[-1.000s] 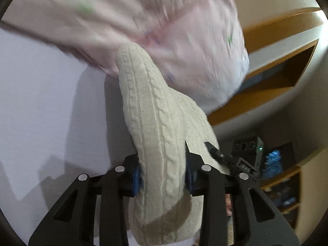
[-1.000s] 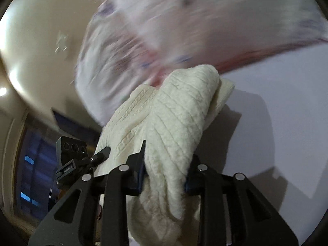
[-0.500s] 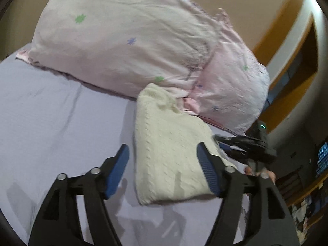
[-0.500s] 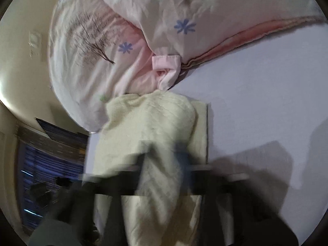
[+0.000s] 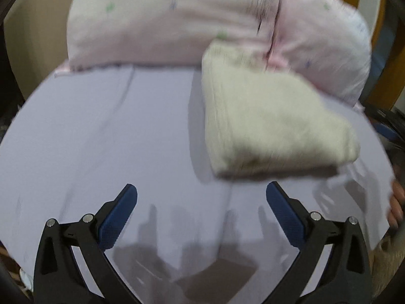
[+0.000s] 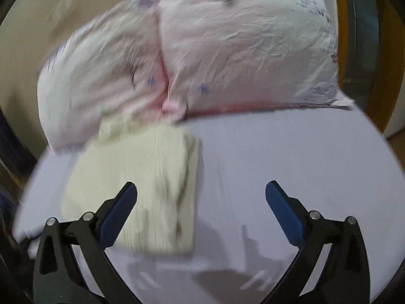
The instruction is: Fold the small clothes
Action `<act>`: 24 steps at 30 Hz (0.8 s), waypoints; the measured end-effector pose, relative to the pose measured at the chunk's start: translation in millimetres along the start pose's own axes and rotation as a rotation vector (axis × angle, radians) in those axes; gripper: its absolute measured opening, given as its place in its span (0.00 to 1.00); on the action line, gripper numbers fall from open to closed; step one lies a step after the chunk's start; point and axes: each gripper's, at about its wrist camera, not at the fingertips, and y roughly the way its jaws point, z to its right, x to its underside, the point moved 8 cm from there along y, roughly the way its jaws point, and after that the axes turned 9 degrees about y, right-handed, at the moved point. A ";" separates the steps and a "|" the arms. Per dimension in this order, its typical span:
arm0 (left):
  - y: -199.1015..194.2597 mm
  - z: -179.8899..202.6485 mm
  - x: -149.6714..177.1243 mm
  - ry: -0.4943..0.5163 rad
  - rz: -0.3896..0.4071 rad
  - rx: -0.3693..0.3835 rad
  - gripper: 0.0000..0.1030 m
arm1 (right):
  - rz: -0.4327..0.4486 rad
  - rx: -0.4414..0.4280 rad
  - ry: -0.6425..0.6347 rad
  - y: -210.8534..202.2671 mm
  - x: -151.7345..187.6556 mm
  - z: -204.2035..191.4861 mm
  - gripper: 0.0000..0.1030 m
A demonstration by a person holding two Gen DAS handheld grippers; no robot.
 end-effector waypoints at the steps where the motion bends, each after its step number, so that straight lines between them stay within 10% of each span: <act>1: 7.1 2.9 4.0 0.014 -0.033 -0.018 0.99 | -0.015 0.007 -0.028 -3.3 15.7 -3.9 0.98; 8: 23.7 18.0 21.7 0.072 -0.101 -0.092 0.99 | -0.129 0.012 -0.136 19.6 97.4 -33.5 0.98; 24: 23.1 16.2 22.6 0.048 -0.134 -0.080 0.99 | -0.182 0.091 -0.170 32.8 120.0 -44.4 0.98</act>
